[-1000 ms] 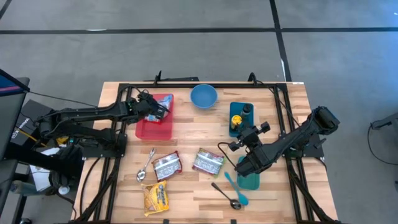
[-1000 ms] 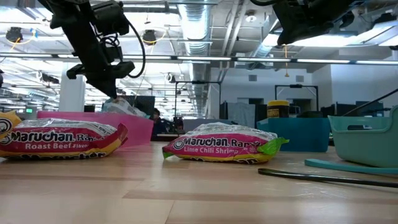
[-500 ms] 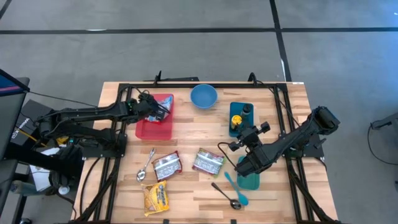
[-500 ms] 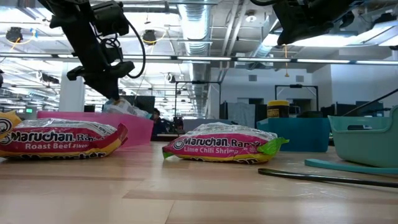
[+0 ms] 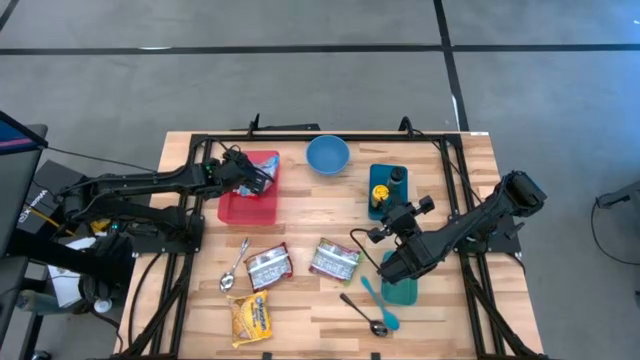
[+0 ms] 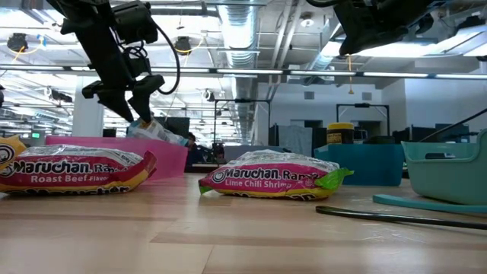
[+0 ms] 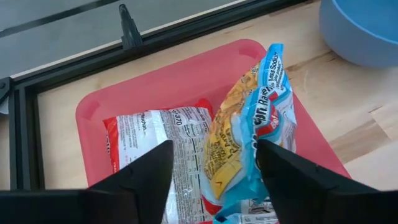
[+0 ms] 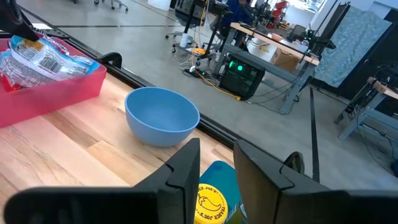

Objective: Pick & Place Food Item
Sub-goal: Put the blue noodle pack into the red bin

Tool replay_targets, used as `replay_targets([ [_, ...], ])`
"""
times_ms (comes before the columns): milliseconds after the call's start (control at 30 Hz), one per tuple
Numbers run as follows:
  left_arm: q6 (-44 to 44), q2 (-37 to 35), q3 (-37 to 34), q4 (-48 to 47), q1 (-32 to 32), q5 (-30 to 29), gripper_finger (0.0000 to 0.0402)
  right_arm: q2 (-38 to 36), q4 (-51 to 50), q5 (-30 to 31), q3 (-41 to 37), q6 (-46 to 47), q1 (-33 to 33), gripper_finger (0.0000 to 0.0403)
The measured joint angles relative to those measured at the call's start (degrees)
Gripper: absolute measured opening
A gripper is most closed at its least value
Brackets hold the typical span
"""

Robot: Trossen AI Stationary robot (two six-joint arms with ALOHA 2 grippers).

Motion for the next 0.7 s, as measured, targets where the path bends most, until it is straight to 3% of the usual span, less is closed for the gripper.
replay_targets([
  [233,-0.04,-0.01,0.00,0.00,0.00,0.02,0.0258,0.00,-0.01,0.01,-0.01,0.00,0.00,0.0092],
  [500,-0.24,-2.53,0.04,0.04,-0.04,5.83,0.0251,0.00,-0.01,0.00,-0.02,0.00,0.00,0.0092],
  [700,-0.09,-5.28,0.04,0.05,0.00,5.60,0.0241,0.00,-0.01,-0.01,-0.02,0.00,0.00,0.0092],
])
